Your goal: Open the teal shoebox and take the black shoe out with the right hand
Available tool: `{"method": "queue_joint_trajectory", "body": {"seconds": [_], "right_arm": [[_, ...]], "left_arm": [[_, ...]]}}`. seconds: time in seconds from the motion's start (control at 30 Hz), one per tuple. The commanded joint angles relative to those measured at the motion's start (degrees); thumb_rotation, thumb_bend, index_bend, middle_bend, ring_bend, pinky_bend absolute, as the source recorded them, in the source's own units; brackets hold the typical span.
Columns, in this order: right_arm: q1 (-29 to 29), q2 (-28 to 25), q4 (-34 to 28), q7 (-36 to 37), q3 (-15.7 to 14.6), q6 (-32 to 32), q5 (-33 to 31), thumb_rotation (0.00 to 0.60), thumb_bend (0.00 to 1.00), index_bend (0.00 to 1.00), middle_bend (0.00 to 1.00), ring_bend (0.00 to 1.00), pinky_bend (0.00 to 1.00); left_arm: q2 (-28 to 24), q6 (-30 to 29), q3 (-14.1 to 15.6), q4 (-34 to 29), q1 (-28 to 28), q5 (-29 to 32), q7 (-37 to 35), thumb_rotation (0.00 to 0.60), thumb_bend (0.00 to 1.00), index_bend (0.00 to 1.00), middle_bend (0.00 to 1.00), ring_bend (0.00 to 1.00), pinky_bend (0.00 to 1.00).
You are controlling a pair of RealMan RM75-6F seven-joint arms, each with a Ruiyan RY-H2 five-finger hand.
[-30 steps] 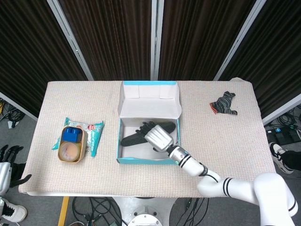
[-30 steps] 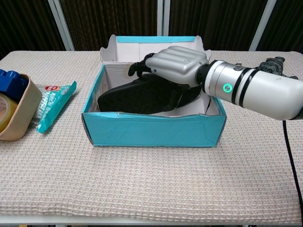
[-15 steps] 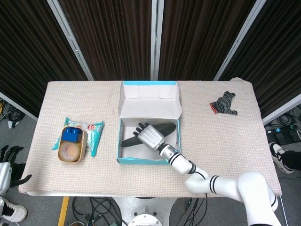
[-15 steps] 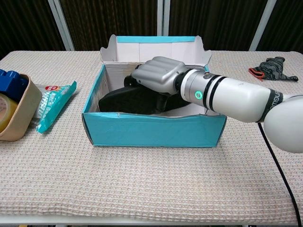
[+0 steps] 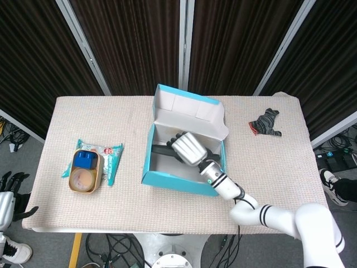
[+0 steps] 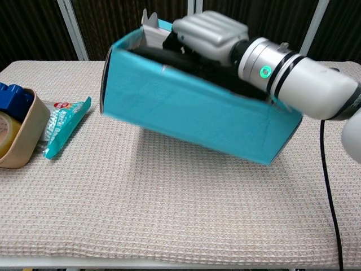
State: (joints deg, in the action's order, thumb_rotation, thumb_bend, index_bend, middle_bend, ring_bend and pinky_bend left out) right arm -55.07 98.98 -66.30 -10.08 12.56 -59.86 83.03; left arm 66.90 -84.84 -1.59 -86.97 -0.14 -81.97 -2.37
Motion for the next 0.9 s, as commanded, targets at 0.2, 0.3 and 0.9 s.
{"method": "queue_joint_trajectory", "body": {"seconds": [0.2,0.3,0.9], "right_arm": [[-1.88,-9.39,-3.48,7.46,-0.73,6.57,2.99,0.6,0.3,0.76,0.61,0.54,0.66],[-3.79,-8.1,-1.28,6.2,-3.02,8.77,5.75,0.6,0.3,0.76,0.61,0.54,0.65],[-8.51,-3.17,8.02,15.25,-13.36,3.92,19.98,0.6,0.32,0.85,0.61,0.52,0.56]], "left_arm": [[-0.07,0.02,-0.17,-0.98,-0.61,-0.72,0.99,0.6,0.08,0.19,0.14,0.04,0.14],[-0.26,0.16,0.02,-1.28,-0.29,-0.13,1.33,0.6,0.08,0.19,0.14,0.04,0.14],[0.2,1.35,-0.07,-0.1,-0.26,1.22,0.61,0.6,0.08,0.19,0.14,0.04,0.14]]}}
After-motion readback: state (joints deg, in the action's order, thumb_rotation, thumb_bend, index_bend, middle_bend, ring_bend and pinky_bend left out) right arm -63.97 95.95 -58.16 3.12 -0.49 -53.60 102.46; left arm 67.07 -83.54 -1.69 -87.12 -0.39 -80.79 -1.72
